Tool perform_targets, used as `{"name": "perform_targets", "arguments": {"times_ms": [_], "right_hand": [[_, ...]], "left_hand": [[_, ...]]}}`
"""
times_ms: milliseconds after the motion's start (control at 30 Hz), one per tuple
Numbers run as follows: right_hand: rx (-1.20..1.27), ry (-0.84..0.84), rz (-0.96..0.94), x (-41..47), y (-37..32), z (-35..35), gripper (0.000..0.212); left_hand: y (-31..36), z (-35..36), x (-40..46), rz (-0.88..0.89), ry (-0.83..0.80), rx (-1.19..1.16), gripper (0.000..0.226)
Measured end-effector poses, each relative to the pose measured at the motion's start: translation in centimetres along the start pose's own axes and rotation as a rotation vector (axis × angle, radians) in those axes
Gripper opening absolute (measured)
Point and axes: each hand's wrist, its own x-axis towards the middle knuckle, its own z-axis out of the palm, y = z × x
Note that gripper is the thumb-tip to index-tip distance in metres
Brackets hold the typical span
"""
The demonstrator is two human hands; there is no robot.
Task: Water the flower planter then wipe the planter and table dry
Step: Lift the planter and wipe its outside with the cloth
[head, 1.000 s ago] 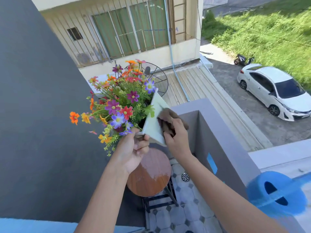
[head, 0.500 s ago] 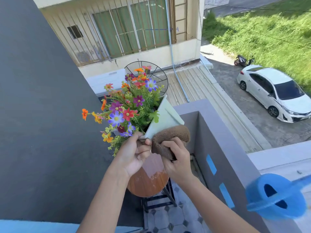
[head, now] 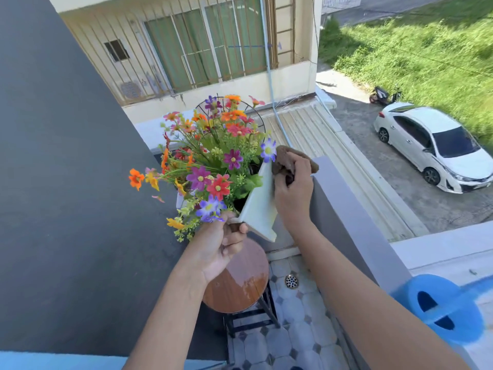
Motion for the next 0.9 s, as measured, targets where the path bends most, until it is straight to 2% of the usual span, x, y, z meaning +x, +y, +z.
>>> {"name": "perform_targets", "arguments": {"times_ms": [167,400,567,700,767,900], "right_hand": [[-0.013,-0.092,-0.008,-2.3,2.2,-1.2,0.033],[-0.019,-0.355,-0.152,-6.7,2.5,-2.1,0.024],[0.045,-0.303,-0.181,-8.0,1.2,-1.9,0.022],[0.085,-0.274,-0.198,-7.0,-1.6,-0.5,0.036],[0.135,-0.240,-0.147,-5.6,-2.5,-0.1,0.039],[0.141,-0.131,0.033,-2.0,-2.7,0.0,0.046]], "left_hand": [[1.1,-0.7,-0.4,0.044,0.033,-0.014,0.028],[1.7,-0.9,0.9,0.019,0.030,-0.210,0.027],[1.9,-0.1,1.0,0.060,0.041,-0.157,0.027],[1.0,0.6,1.4,0.107,0.114,0.026,0.023],[0.9,0.2,1.6,0.105,0.112,0.099,0.020],[0.9,-0.4,1.1,0.077,0.064,0.152,0.030]]}}
